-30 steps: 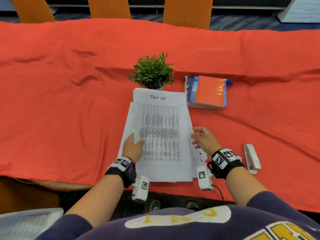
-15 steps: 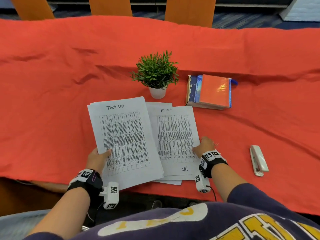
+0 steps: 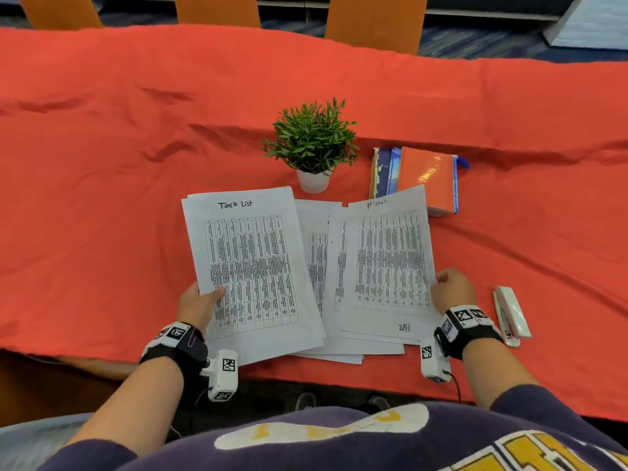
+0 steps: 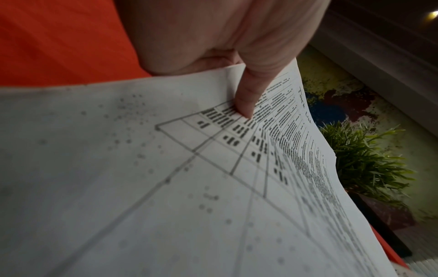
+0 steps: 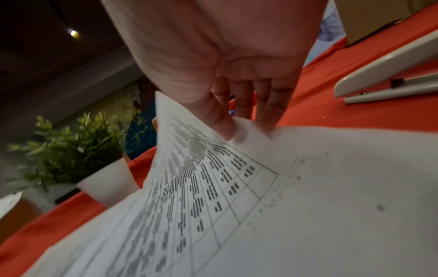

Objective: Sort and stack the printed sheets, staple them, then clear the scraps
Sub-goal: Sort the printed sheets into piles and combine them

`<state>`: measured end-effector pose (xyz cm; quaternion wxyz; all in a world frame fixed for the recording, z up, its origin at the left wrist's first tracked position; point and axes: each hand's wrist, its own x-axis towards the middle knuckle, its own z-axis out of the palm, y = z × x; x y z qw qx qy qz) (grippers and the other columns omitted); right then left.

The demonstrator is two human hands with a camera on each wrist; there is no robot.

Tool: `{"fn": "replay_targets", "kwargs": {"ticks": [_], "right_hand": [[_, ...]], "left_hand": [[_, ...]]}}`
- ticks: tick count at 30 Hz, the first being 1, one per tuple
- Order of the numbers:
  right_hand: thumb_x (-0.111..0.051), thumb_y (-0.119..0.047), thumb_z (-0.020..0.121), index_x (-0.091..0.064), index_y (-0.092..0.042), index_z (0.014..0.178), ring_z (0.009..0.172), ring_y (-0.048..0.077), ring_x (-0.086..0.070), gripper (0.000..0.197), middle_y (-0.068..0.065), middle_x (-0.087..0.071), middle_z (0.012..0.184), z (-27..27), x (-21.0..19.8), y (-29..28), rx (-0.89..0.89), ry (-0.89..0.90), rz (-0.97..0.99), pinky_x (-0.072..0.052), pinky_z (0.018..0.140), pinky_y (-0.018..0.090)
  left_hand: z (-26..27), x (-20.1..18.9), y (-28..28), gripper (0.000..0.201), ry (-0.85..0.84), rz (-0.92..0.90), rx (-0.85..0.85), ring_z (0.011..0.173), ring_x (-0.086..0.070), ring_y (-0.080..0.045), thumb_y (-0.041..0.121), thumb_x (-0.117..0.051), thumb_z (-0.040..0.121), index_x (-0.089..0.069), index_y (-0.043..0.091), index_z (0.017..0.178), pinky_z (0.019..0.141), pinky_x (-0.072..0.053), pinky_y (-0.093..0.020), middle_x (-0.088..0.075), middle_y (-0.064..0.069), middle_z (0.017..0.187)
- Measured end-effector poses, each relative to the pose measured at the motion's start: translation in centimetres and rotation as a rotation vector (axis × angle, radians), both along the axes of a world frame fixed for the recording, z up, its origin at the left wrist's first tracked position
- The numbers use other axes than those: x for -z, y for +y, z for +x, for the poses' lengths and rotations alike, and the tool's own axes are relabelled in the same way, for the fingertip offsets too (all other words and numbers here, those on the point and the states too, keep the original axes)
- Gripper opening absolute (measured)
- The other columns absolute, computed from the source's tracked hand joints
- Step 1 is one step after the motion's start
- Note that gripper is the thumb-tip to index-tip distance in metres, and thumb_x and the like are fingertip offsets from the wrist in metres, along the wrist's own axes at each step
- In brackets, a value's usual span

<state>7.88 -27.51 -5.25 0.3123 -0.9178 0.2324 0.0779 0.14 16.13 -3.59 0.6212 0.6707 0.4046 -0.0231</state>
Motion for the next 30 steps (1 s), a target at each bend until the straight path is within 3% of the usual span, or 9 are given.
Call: {"fn": "replay_targets", "kwargs": {"ticks": [5, 9, 12, 16, 18, 22, 25, 27, 30], "right_hand": [[-0.053, -0.004, 0.086, -0.056, -0.009, 0.088, 0.085, 0.031, -0.058, 0.007, 0.012, -0.06, 0.086, 0.5, -0.8, -0.2, 0.035, -0.101, 0.117, -0.041, 0.07, 0.032], [-0.053, -0.011, 0.088, -0.058, -0.005, 0.107, 0.094, 0.031, -0.059, 0.02, 0.01, -0.06, 0.099, 0.9, 0.4, 1.8, -0.05, -0.002, 0.15, -0.048, 0.082, 0.037], [-0.053, -0.013, 0.088, -0.057, 0.003, 0.099, 0.082, 0.029, -0.052, 0.02, 0.016, -0.056, 0.096, 1.2, 1.7, 3.3, -0.13, 0.09, 0.024, -0.044, 0.072, 0.034], [-0.052, -0.023, 0.089, -0.061, -0.006, 0.113, 0.113, 0.034, -0.048, 0.031, 0.019, -0.053, 0.124, 1.4, 2.9, 4.1, -0.159, 0.208, -0.187, -0.039, 0.093, 0.035], [-0.051, -0.023, 0.088, -0.062, -0.009, 0.11, 0.116, 0.032, -0.047, 0.029, 0.015, -0.058, 0.122, 1.6, 3.3, 4.2, -0.191, 0.212, -0.211, -0.035, 0.093, 0.034], [-0.051, -0.01, 0.089, -0.061, -0.007, 0.117, 0.118, 0.032, -0.048, 0.03, 0.014, -0.061, 0.118, 1.7, 3.2, 4.2, -0.114, 0.129, -0.125, -0.037, 0.098, 0.036], [-0.051, 0.0, 0.086, -0.053, -0.006, 0.12, 0.102, 0.032, -0.057, 0.035, 0.018, -0.062, 0.112, 1.4, 2.4, 4.2, 0.034, 0.043, 0.088, -0.049, 0.084, 0.038], [-0.05, 0.001, 0.087, -0.044, -0.007, 0.129, 0.094, 0.031, -0.06, 0.043, 0.015, -0.061, 0.112, 1.4, 2.0, 3.9, 0.084, 0.026, 0.202, -0.046, 0.076, 0.033], [-0.045, 0.0, 0.091, -0.055, -0.002, 0.124, 0.1, 0.035, -0.063, 0.034, 0.017, -0.065, 0.115, 1.3, 1.7, 3.3, 0.044, -0.001, 0.239, -0.051, 0.082, 0.039]], "left_hand": [[0.5, 0.3, -0.2, 0.037, -0.006, -0.012, 0.009, 0.105, -0.056, -0.019, 0.006, -0.06, 0.092, -0.056, 0.012, 0.128, 0.093, -0.041, -0.034, -0.061, -0.002, 0.122], [0.6, 0.5, -0.2, 0.036, -0.006, -0.011, 0.022, 0.104, -0.057, -0.02, 0.007, -0.061, 0.091, -0.057, 0.012, 0.126, 0.092, -0.042, -0.035, -0.062, -0.002, 0.121], [0.5, 0.7, 0.0, 0.036, 0.003, -0.006, 0.028, 0.106, -0.059, -0.022, 0.007, -0.062, 0.09, -0.058, 0.013, 0.125, 0.097, -0.043, -0.038, -0.064, -0.005, 0.122], [0.3, 0.7, 0.1, 0.035, 0.005, -0.003, 0.027, 0.104, -0.059, -0.023, 0.003, -0.061, 0.091, -0.058, 0.011, 0.125, 0.095, -0.044, -0.038, -0.064, -0.006, 0.117], [0.1, 0.6, 0.2, 0.036, 0.004, 0.001, 0.029, 0.103, -0.059, -0.022, 0.003, -0.06, 0.091, -0.057, 0.011, 0.126, 0.093, -0.044, -0.037, -0.064, -0.005, 0.116], [-0.2, 0.8, 0.7, 0.039, 0.022, 0.015, 0.032, 0.107, -0.058, -0.022, 0.005, -0.062, 0.09, -0.056, 0.013, 0.128, 0.099, -0.042, -0.04, -0.063, -0.004, 0.121], [0.0, 1.0, 0.9, 0.04, 0.028, 0.012, 0.029, 0.107, -0.057, -0.021, 0.004, -0.061, 0.09, -0.056, 0.013, 0.129, 0.1, -0.041, -0.039, -0.063, -0.004, 0.122], [0.1, 0.9, 0.8, 0.039, 0.024, 0.007, 0.03, 0.105, -0.057, -0.021, 0.002, -0.06, 0.091, -0.056, 0.012, 0.128, 0.095, -0.042, -0.036, -0.063, -0.004, 0.12], [0.5, 0.9, 0.6, 0.036, 0.015, 0.011, 0.036, 0.104, -0.059, -0.022, 0.002, -0.061, 0.09, -0.059, 0.011, 0.125, 0.094, -0.043, -0.036, -0.063, -0.005, 0.12]]}}
